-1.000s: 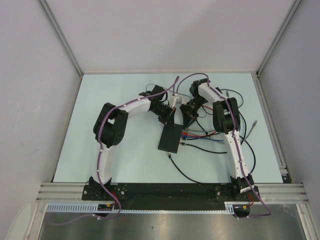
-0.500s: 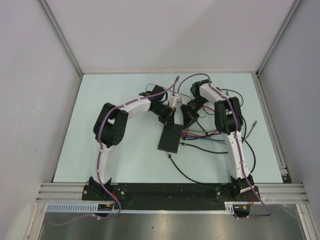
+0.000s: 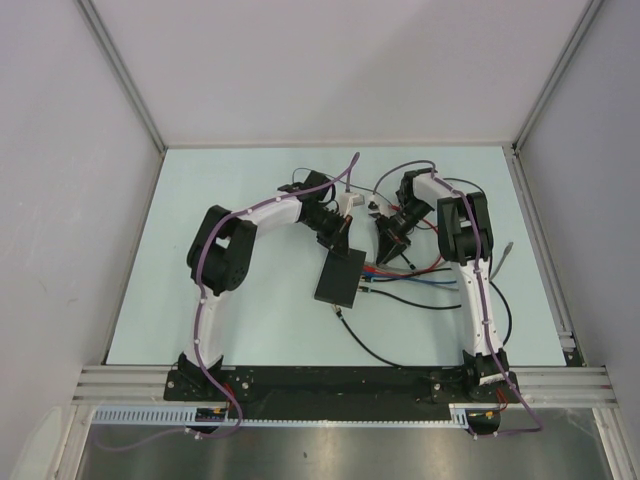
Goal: Pull the plug from the switch port
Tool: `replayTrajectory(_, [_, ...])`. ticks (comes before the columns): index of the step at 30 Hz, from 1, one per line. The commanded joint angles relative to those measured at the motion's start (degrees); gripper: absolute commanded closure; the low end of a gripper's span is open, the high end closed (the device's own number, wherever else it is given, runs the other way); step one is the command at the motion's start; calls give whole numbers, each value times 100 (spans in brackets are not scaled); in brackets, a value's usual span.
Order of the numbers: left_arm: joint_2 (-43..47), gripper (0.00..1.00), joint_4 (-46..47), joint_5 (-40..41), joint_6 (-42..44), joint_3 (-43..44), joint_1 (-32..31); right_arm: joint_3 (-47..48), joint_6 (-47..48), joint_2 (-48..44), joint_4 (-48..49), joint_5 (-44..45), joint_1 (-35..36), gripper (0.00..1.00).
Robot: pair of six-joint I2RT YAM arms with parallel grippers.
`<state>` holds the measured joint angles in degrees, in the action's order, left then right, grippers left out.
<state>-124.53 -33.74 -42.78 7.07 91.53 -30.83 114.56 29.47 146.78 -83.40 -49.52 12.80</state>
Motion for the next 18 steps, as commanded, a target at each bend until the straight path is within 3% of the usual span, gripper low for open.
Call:
replayTrajectory(1, [-282, 100, -133, 482, 409, -56, 15, 4, 533, 264, -344, 945, -31, 100])
replayTrajectory(8, [-265, 100, -230, 271, 497, 58, 42, 611, 787, -764, -335, 399, -453, 100])
replayTrajectory(18, [-309, 99, -678, 271, 927, 866, 200, 1208, -178, -1442, 675, 1681, -1525, 100])
